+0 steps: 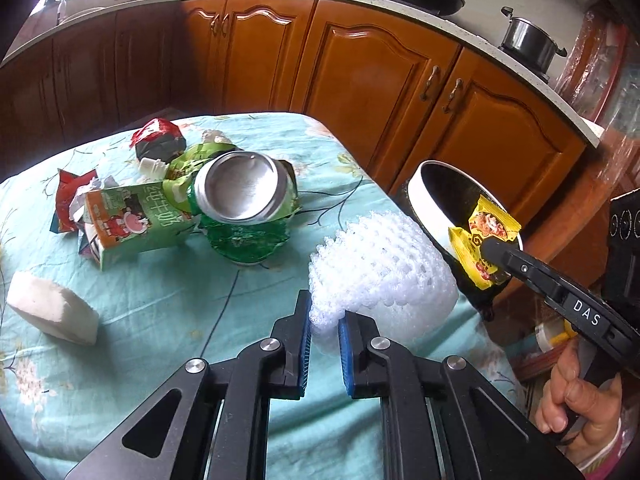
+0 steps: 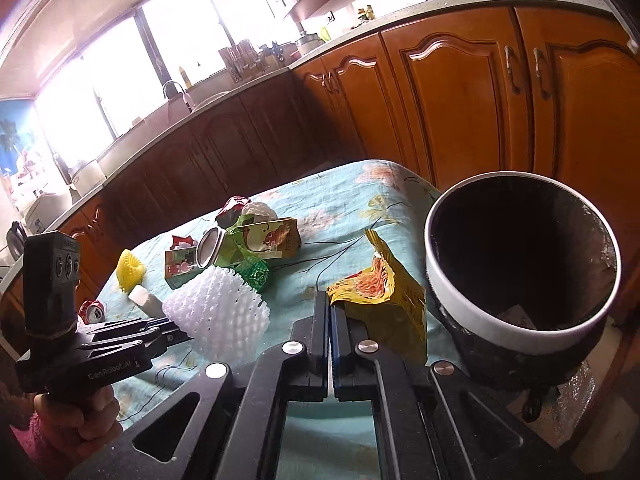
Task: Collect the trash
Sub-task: 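Carry the foam net and yellow packet to the bin and release both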
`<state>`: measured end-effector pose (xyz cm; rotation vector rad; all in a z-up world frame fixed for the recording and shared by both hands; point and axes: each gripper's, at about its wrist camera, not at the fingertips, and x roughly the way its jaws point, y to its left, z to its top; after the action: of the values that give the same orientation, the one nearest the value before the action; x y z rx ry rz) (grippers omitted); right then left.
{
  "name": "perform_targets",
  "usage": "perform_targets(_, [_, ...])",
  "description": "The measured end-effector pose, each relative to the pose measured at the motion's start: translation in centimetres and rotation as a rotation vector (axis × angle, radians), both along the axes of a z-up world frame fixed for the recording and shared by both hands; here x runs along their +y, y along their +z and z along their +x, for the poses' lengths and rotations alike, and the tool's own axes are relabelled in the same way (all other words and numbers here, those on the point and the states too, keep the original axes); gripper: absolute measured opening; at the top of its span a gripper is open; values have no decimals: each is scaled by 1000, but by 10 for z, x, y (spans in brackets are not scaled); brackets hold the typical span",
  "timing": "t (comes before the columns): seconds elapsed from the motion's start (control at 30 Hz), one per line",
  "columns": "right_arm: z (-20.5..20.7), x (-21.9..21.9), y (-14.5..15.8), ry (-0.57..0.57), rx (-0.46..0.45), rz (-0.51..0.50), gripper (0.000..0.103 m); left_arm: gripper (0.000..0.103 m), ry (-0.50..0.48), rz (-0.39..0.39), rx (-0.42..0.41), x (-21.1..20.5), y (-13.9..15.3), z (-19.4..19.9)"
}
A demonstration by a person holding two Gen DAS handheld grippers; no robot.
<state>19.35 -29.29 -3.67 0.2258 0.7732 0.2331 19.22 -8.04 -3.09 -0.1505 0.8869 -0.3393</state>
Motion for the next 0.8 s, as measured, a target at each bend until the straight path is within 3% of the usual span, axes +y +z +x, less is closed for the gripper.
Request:
perform_targets(0.47, [-15,-64,14,-125,-33,18,0,11,-84,16,-13,-62,8,24])
perform_targets(0.8, [4,-105,6,-164,2,47,0,12,-125,53,-33,-106,13,56])
